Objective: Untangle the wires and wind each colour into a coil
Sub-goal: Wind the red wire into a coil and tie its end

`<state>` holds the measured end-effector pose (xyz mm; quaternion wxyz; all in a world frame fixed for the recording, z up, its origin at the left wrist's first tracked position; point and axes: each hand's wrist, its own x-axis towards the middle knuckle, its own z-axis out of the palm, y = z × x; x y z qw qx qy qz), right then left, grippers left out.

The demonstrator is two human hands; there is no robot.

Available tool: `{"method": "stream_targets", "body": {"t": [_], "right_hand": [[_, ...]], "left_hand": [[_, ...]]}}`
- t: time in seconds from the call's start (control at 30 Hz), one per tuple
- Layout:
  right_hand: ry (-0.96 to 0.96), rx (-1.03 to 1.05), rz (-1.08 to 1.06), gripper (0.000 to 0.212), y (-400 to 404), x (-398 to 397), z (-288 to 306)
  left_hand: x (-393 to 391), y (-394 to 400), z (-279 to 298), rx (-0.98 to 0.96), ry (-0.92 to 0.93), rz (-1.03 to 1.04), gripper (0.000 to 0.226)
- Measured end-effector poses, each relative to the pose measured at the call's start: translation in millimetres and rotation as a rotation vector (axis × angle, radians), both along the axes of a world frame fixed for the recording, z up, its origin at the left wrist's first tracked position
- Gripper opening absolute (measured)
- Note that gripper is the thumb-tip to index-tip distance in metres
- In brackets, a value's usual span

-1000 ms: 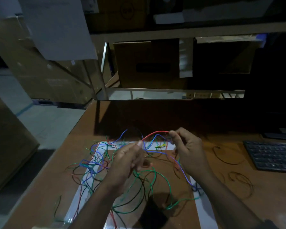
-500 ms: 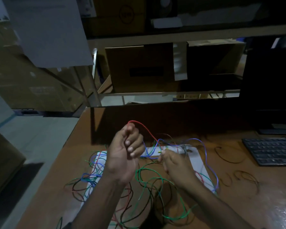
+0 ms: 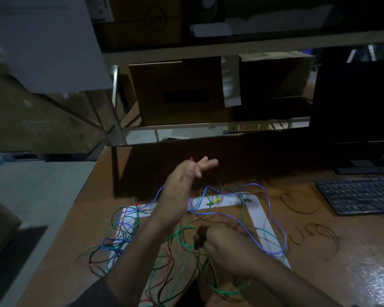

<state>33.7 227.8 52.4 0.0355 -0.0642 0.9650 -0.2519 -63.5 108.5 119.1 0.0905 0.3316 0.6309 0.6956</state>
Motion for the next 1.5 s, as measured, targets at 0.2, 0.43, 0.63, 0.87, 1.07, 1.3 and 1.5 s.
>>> {"method": "stream_targets", "body": {"t": [0.2,0.43,0.63,0.87,1.07,1.3,1.5], "right_hand": [[0.407,-0.181,-0.143,0.035,26,15,42],[0.647,-0.551,-0.282,0.024,48,6,96],[0.485,-0.632,-0.268,0.038,48,-16,65],[0.315,-0.763,-0.284,0.036,37,-5,17],[0.216,-0.323,-0.111,0.037,17,12,-5],[0.35,-0.228,0.057,0.026,3,28,39],[0.654,-0.473,-0.184,0.019,21,7,84]], "left_hand": [[-2,-14,-36,-0.384,0.214,0.03,0.034],[35,-13,-11,0.008,-0.271,-0.282,0.043],[38,-21,10,0.341,-0.57,-0.462,0.04],[13,-31,22,0.643,-0.605,-0.436,0.037],[3,-34,20,0.535,-0.491,-0.272,0.037],[4,-30,-8,0.03,-0.038,0.153,0.04],[36,-18,-11,-0.202,-0.027,0.073,0.038]]}}
